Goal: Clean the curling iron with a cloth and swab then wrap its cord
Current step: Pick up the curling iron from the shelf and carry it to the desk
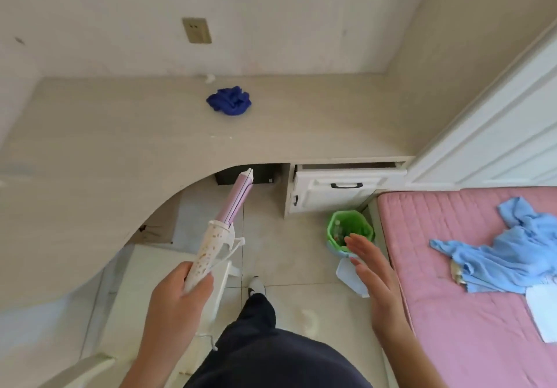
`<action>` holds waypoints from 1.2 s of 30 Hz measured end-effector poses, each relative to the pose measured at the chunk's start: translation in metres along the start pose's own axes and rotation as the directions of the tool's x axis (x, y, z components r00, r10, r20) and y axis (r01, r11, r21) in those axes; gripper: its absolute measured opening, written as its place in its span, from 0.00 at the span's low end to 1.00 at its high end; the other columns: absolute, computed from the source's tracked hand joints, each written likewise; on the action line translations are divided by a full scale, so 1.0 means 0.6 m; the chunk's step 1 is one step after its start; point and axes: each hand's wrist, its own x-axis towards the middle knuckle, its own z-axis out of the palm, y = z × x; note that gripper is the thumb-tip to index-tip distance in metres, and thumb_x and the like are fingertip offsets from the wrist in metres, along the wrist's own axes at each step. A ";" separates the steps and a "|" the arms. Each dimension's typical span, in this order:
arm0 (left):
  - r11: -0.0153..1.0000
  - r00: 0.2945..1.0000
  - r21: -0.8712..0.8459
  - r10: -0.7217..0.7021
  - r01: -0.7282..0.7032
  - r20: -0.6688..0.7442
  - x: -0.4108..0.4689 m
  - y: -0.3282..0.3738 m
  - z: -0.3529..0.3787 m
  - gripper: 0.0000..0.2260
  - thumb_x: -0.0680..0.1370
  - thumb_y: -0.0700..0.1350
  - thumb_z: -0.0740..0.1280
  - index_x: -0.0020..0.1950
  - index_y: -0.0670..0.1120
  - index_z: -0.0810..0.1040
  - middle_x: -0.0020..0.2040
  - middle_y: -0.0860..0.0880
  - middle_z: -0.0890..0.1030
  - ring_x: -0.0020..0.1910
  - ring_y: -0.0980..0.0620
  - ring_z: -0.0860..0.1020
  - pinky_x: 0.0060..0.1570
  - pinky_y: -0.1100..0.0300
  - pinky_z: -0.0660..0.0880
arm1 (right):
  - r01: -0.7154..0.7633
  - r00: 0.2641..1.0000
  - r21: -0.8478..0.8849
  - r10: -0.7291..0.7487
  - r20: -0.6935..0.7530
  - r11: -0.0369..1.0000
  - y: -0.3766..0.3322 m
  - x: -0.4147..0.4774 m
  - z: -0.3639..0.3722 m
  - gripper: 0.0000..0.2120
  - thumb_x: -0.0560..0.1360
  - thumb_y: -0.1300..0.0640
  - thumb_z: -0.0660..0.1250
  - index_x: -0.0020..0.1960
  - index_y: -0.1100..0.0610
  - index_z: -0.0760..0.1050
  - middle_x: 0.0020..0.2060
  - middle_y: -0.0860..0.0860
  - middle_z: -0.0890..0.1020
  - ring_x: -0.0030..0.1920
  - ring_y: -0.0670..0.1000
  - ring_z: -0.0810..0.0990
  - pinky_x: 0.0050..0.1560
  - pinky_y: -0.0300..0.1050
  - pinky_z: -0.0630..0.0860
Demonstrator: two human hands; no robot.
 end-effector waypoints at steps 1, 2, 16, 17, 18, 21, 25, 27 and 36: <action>1.000 1.000 -0.014 -0.003 0.003 -0.009 0.026 0.007 -0.010 0.05 0.80 0.48 0.69 0.44 0.53 0.78 0.30 0.55 0.75 0.25 0.58 0.73 0.21 0.67 0.66 | 0.007 1.000 -0.007 -0.007 0.012 1.000 -0.015 0.030 0.021 0.24 0.73 0.48 0.66 0.70 0.46 0.77 0.68 0.46 0.80 0.71 0.47 0.76 0.68 0.44 0.72; 1.000 1.000 -0.030 0.001 -0.001 -0.012 0.053 0.016 -0.019 0.05 0.80 0.48 0.69 0.45 0.53 0.78 0.31 0.57 0.77 0.26 0.58 0.75 0.21 0.67 0.67 | 0.016 1.000 -0.018 -0.016 0.024 1.000 -0.029 0.060 0.041 0.24 0.74 0.47 0.66 0.70 0.45 0.77 0.68 0.46 0.80 0.71 0.47 0.76 0.68 0.41 0.73; 1.000 0.999 -0.026 -0.003 0.004 0.036 0.382 0.122 -0.057 0.07 0.79 0.45 0.69 0.41 0.48 0.77 0.28 0.54 0.71 0.25 0.59 0.68 0.23 0.64 0.65 | -0.044 0.999 -0.035 0.043 -0.020 0.998 -0.066 0.350 0.127 0.23 0.76 0.60 0.65 0.70 0.48 0.76 0.65 0.48 0.82 0.68 0.49 0.78 0.64 0.38 0.78; 1.000 1.000 -0.021 -0.003 0.004 0.027 0.402 0.134 -0.058 0.07 0.79 0.44 0.69 0.41 0.49 0.77 0.28 0.54 0.72 0.25 0.59 0.68 0.23 0.65 0.66 | -0.044 0.999 -0.040 0.044 -0.004 0.998 -0.066 0.373 0.128 0.23 0.77 0.60 0.65 0.70 0.47 0.76 0.66 0.48 0.82 0.68 0.49 0.78 0.62 0.38 0.78; 1.000 1.000 -0.019 -0.005 0.005 0.015 0.421 0.148 -0.059 0.07 0.79 0.43 0.69 0.41 0.48 0.77 0.28 0.54 0.71 0.25 0.58 0.68 0.23 0.64 0.66 | -0.041 0.999 -0.052 0.042 0.014 0.998 -0.067 0.398 0.131 0.23 0.77 0.59 0.65 0.70 0.45 0.76 0.65 0.47 0.82 0.68 0.48 0.78 0.62 0.40 0.78; 1.000 1.000 -0.004 0.003 -0.003 -0.015 0.475 0.193 -0.075 0.07 0.78 0.42 0.69 0.41 0.47 0.77 0.28 0.52 0.70 0.25 0.58 0.66 0.22 0.64 0.64 | -0.029 0.999 -0.040 0.031 0.045 0.999 -0.072 0.481 0.150 0.23 0.76 0.56 0.65 0.70 0.45 0.76 0.65 0.48 0.82 0.68 0.49 0.78 0.66 0.49 0.75; 0.996 0.996 0.068 0.061 -0.057 -0.058 0.549 0.232 -0.101 0.06 0.78 0.44 0.69 0.41 0.48 0.77 0.32 0.48 0.75 0.25 0.58 0.70 0.23 0.65 0.66 | -0.029 0.993 0.027 0.026 0.114 0.999 -0.075 0.582 0.197 0.23 0.77 0.56 0.64 0.72 0.48 0.74 0.67 0.49 0.81 0.69 0.51 0.77 0.66 0.53 0.71; 0.995 0.995 0.091 0.054 -0.046 -0.079 0.573 0.239 -0.114 0.07 0.78 0.44 0.70 0.40 0.48 0.77 0.31 0.49 0.74 0.25 0.58 0.70 0.22 0.66 0.66 | -0.042 0.989 0.049 0.034 0.143 0.998 -0.078 0.612 0.217 0.23 0.77 0.54 0.65 0.72 0.49 0.74 0.67 0.50 0.80 0.70 0.51 0.77 0.66 0.53 0.71; 0.982 0.995 0.185 0.046 -0.028 -0.091 0.697 0.229 -0.200 0.09 0.78 0.42 0.70 0.38 0.48 0.77 0.26 0.54 0.72 0.23 0.58 0.70 0.20 0.66 0.65 | -0.110 0.985 0.057 0.101 0.138 0.992 -0.060 0.677 0.287 0.22 0.76 0.52 0.66 0.70 0.47 0.76 0.66 0.48 0.81 0.69 0.49 0.77 0.68 0.54 0.72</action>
